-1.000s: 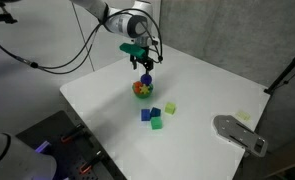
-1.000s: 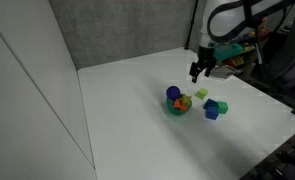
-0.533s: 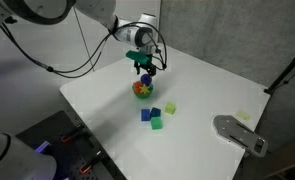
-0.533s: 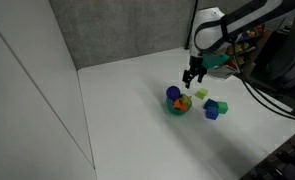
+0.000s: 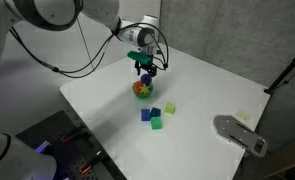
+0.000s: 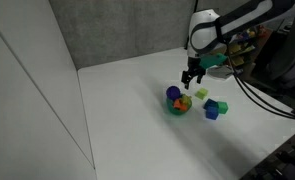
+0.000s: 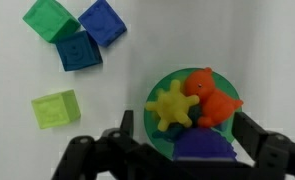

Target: Pick up the yellow toy from the green bowl and put it on the left blue block

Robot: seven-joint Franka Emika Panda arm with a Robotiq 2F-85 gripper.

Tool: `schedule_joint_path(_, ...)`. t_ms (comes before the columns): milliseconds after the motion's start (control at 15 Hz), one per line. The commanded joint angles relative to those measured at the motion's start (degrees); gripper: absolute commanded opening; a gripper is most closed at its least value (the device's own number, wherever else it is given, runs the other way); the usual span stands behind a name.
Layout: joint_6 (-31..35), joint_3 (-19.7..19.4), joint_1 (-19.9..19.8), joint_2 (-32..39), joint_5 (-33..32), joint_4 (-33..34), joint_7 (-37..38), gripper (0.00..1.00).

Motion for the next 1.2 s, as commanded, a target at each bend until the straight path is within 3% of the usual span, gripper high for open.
schedule_joint_path(0, 3.0, -0.1, -0.1, 0.6, 0.0, -0.8, -0.6, 1.0)
schedule_joint_path(467, 12.9, 0.4, -0.1, 3.5, -0.1, -2.8, -2.1, 1.0)
schedule_joint_path(933, 14.5, 0.7, -0.3, 5.8, -0.2, -2.5, -4.6, 1.0)
schedule_joint_path(1000, 14.3, 0.7, -0.3, 6.0, -0.2, -2.4, -4.9, 0.98)
schedule_joint_path(1067, 14.1, 0.7, -0.2, 6.1, -0.3, -2.4, -5.2, 0.84)
schedule_joint_path(1133, 14.1, 0.7, -0.2, 6.2, -0.3, -2.4, -5.3, 0.78)
